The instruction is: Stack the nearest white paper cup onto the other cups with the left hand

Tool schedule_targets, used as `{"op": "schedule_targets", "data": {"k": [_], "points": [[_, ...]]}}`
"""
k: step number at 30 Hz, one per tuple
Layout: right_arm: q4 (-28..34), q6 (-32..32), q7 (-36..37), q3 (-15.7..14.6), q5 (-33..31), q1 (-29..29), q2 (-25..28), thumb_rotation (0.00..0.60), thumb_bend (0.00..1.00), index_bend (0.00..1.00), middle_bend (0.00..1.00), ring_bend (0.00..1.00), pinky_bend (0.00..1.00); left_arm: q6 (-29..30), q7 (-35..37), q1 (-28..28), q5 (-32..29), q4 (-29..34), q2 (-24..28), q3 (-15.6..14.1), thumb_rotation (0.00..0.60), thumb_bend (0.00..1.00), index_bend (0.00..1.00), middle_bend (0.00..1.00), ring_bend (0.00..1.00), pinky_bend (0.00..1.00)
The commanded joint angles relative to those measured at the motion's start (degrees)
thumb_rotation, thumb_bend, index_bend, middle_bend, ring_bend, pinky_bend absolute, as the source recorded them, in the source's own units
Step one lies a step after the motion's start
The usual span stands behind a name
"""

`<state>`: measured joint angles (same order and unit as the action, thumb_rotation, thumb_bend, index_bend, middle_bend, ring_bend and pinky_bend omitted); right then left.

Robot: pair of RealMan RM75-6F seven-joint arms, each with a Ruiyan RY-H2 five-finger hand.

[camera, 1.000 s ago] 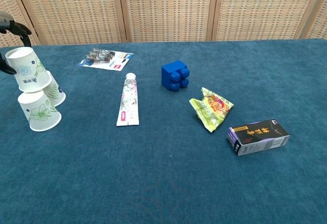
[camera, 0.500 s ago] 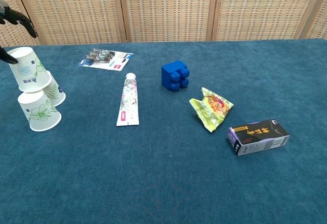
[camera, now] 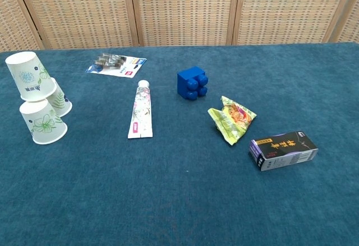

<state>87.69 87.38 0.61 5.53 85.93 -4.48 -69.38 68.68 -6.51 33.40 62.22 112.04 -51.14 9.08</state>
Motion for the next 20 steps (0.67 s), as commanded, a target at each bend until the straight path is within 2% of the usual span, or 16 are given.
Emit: {"op": "schedule_targets", "data": {"k": [1, 5, 9, 13, 20], "points": [[-0.06, -0.09, -0.28, -0.01, 0.05, -0.09, -0.12, 0.600, 0.09, 0.00, 0.00, 0.00, 0.00, 16.47, -1.70, -11.14, 16.87, -4.50, -10.06, -6.47, 0.600, 0.20, 0.07, 0.00, 0.00, 0.00], [-0.07, 0.00, -0.89, -0.13, 0.34, -0.12, -0.27, 0.600, 0.09, 0.00, 0.00, 0.00, 0.00, 24.21, -9.20, -15.96, 21.92, -13.60, -20.25, -9.34, 0.600, 0.20, 0.07, 0.00, 0.00, 0.00], [0.02, 0.11, -1.65, -0.32, 0.74, -0.16, -0.44, 0.600, 0.09, 0.00, 0.00, 0.00, 0.00, 26.14, -11.17, -18.50, 22.94, -19.01, -26.39, -10.68, 0.600, 0.20, 0.06, 0.00, 0.00, 0.00], [0.27, 0.52, -2.34, -0.57, 1.36, -0.08, -0.56, 0.600, 0.09, 0.00, 0.00, 0.00, 0.00, 26.17, -11.06, -20.03, 22.84, -22.30, -29.21, -11.29, 0.600, 0.20, 0.05, 0.00, 0.00, 0.00], [0.63, 0.78, -3.43, -1.02, 2.21, -0.05, -0.75, 0.600, 0.09, 0.00, 0.00, 0.00, 0.00, 25.61, -9.88, -21.61, 22.62, -24.30, -29.50, -11.47, 0.600, 0.20, 0.04, 0.00, 0.00, 0.00]]}}
